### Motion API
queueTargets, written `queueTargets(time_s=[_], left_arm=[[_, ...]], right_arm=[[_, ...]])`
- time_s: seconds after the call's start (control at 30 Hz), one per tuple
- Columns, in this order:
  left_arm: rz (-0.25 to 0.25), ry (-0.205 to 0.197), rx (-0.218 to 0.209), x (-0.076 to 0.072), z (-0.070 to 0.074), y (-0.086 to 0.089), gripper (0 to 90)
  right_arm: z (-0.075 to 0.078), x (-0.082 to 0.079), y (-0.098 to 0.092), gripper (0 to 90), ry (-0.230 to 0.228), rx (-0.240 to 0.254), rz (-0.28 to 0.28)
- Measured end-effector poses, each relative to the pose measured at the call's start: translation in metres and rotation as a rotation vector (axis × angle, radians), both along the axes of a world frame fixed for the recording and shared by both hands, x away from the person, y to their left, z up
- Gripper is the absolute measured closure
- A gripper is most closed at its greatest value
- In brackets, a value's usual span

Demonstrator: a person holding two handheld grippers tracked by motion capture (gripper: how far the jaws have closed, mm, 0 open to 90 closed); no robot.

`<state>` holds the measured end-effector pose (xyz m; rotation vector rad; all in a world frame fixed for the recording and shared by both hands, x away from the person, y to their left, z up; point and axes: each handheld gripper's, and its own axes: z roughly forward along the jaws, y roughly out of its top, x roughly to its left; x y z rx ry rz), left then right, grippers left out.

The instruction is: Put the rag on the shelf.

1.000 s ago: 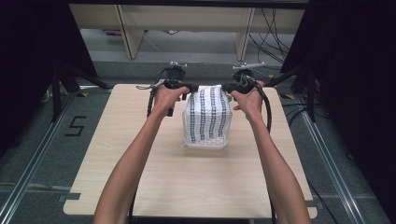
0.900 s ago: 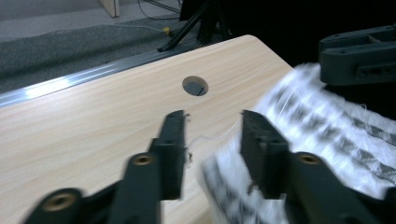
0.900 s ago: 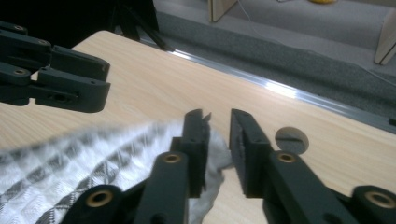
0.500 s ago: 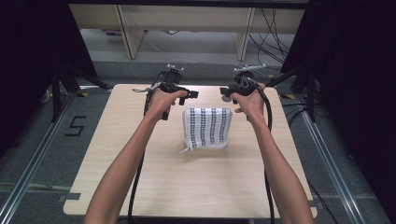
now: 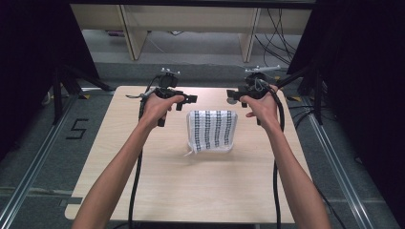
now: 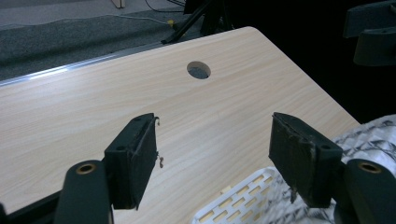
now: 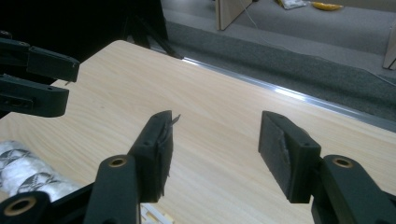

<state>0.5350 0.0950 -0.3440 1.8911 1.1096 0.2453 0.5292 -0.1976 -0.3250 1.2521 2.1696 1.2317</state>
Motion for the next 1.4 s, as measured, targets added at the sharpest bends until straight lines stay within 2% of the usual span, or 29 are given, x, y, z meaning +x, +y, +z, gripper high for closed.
queueTargets(time_s=[0.03, 0.17, 0.23, 0.27, 0.3, 0.37, 0.43, 0.53, 0.57, 0.6, 0.67, 0.7, 0.77, 0.87, 0.97, 1.07, 1.1, 1.13, 1.17, 1.2, 1.27, 1.4], left_arm=[[-0.003, 0.002, -0.001, -0.002, 0.001, 0.001, 31.5], [-0.02, -0.006, -0.023, -0.014, 0.003, 0.004, 30.6], [-0.031, -0.013, -0.013, -0.019, 0.006, 0.004, 28.8], [-0.031, -0.013, -0.013, -0.019, 0.006, 0.004, 28.2], [-0.032, -0.024, -0.018, -0.025, 0.008, 0.005, 28.0], [-0.033, -0.022, -0.024, -0.028, 0.009, 0.006, 27.5], [-0.029, -0.024, -0.017, -0.033, 0.01, 0.007, 24.6], [-0.033, -0.022, -0.015, -0.037, 0.01, 0.007, 23.0], [-0.037, -0.02, -0.017, -0.04, 0.01, 0.007, 21.8], [-0.037, -0.02, -0.017, -0.04, 0.01, 0.007, 21.4], [-0.042, -0.004, -0.029, -0.043, 0.011, 0.009, 19.8], [-0.034, -0.006, -0.039, -0.045, 0.011, 0.008, 19.8], [-0.047, -0.012, -0.02, -0.05, 0.013, 0.009, 19.1], [-0.046, -0.017, -0.022, -0.053, 0.014, 0.009, 18.5], [-0.062, -0.023, -0.005, -0.059, 0.014, 0.01, 17.7], [-0.074, -0.032, -0.005, -0.064, 0.014, 0.011, 17.5], [-0.074, -0.035, -0.016, -0.068, 0.013, 0.011, 17.5], [-0.074, -0.035, -0.016, -0.068, 0.013, 0.011, 17.5], [-0.083, -0.037, -0.004, -0.07, 0.013, 0.013, 17.5], [-0.083, -0.037, -0.004, -0.07, 0.013, 0.013, 17.5], [-0.075, -0.041, -0.016, -0.072, 0.012, 0.012, 17.4], [-0.079, -0.044, -0.014, -0.075, 0.012, 0.015, 17.4]], right_arm=[[0.002, -0.004, 0.001, 44.4, 0.014, 0.007, -0.01], [0.005, -0.009, 0.001, 40.6, 0.001, 0.014, 0.009], [0.007, -0.013, 0.001, 39.3, 0.004, 0.019, 0.014], [0.009, -0.014, 0.0, 38.4, -0.01, 0.002, 0.02], [0.009, -0.015, 0.001, 37.3, -0.01, 0.013, 0.032], [0.011, -0.019, 0.002, 36.9, 0.004, 0.017, 0.024], [0.013, -0.024, 0.003, 35.0, -0.006, 0.007, 0.031], [0.015, -0.026, 0.003, 34.5, -0.009, 0.004, 0.034], [0.015, -0.028, 0.003, 34.5, -0.029, -0.015, 0.041], [0.016, -0.03, 0.004, 34.5, -0.014, -0.008, 0.035], [0.015, -0.031, 0.004, 34.4, -0.02, 0.001, 0.041], [0.015, -0.031, 0.004, 34.4, -0.021, -0.009, 0.046], [0.012, -0.033, 0.004, 34.3, -0.014, 0.007, 0.046], [0.011, -0.034, 0.004, 34.2, -0.013, 0.01, 0.043], [0.01, -0.035, 0.003, 34.1, -0.013, 0.016, 0.046], [0.01, -0.036, 0.003, 33.6, -0.022, 0.0, 0.054], [0.01, -0.038, 0.005, 33.6, -0.001, 0.025, 0.052], [0.01, -0.038, 0.005, 33.6, -0.001, 0.025, 0.052], [0.011, -0.039, 0.005, 33.6, -0.02, 0.018, 0.066], [0.011, -0.039, 0.005, 33.6, -0.02, 0.018, 0.066], [0.013, -0.042, 0.007, 33.4, -0.036, 0.015, 0.074], [0.014, -0.046, 0.011, 33.0, -0.032, 0.019, 0.09]])
